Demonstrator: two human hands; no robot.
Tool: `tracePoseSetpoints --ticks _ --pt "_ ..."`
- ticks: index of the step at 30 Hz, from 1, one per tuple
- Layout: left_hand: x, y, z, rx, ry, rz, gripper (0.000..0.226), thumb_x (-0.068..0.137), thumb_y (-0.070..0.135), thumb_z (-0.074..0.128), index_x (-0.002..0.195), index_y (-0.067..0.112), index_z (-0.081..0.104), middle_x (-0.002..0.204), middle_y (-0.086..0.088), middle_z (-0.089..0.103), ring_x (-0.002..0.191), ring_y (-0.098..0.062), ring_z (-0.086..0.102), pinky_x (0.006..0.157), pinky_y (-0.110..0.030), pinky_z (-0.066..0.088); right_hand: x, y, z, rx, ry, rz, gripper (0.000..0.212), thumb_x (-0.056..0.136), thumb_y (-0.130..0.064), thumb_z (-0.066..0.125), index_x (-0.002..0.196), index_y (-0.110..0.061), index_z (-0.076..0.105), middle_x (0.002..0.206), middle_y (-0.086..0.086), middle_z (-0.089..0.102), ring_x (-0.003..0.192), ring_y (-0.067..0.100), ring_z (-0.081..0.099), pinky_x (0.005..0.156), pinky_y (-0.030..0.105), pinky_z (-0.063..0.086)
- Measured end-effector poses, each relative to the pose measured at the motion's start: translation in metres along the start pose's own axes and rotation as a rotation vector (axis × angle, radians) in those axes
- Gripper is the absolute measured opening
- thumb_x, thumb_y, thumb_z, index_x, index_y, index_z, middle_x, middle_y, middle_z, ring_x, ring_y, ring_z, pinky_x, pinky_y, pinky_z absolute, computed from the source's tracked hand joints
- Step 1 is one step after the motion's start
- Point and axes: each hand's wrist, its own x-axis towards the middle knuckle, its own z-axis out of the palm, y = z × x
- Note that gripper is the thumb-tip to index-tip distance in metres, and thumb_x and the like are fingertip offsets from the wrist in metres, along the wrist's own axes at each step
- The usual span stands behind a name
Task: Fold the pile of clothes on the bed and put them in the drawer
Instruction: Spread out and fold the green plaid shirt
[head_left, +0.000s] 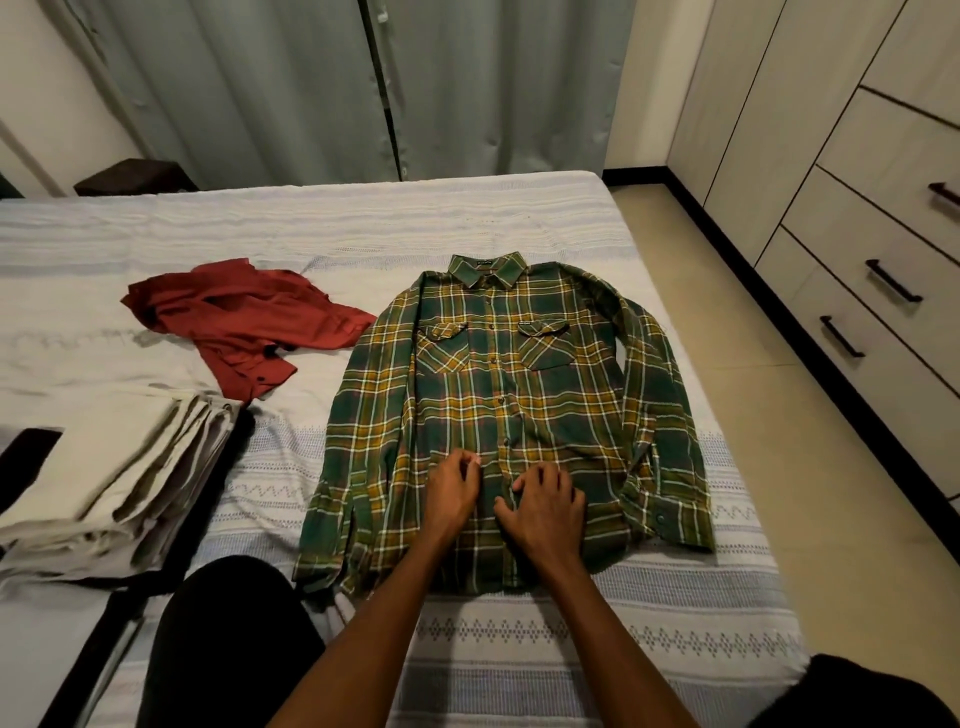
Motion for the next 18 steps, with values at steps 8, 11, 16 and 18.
tracePoseSetpoints --ticks 8,11,16,18 --pt "-0.009 0.004 0.007 0.250 -0.213 0.130 0.017 0.096 0.034 0.060 0.101 0.025 0.073 0.105 0.003 0.068 0.094 -0.017 0.064 0.079 -0.032 0.051 -0.003 0.019 -0.017 0.190 -0.044 0.055 0.020 0.095 -0.042 0.059 0.100 -0.028 0.072 0.115 -0.003 0.067 0.118 0.026 0.049 0.099 0.043 0.038" --pt "-0.015 0.008 0.013 0.318 -0.197 0.111 0.014 0.093 0.040 0.063 0.099 0.031 0.071 0.104 0.007 0.069 0.093 -0.014 0.064 0.079 -0.035 0.054 -0.003 0.023 -0.023 0.197 -0.093 0.066 0.021 0.095 -0.039 0.058 0.105 -0.027 0.072 0.115 -0.001 0.070 0.118 0.028 0.051 0.100 0.042 0.040" --pt "-0.015 0.017 0.018 0.372 -0.194 -0.018 0.016 0.094 0.036 0.058 0.094 0.026 0.071 0.097 0.002 0.070 0.091 -0.021 0.066 0.077 -0.036 0.054 0.002 0.015 -0.028 0.221 -0.101 0.093 0.023 0.094 -0.044 0.058 0.106 -0.027 0.069 0.111 0.000 0.071 0.119 0.028 0.052 0.100 0.043 0.040" --pt "-0.011 0.022 0.018 0.351 -0.240 -0.063 0.023 0.093 0.034 0.056 0.085 0.020 0.072 0.089 -0.005 0.072 0.086 -0.026 0.068 0.077 -0.037 0.055 0.002 0.012 -0.027 0.228 -0.088 0.082 0.023 0.094 -0.044 0.059 0.107 -0.028 0.068 0.113 -0.001 0.070 0.118 0.027 0.053 0.099 0.042 0.040"
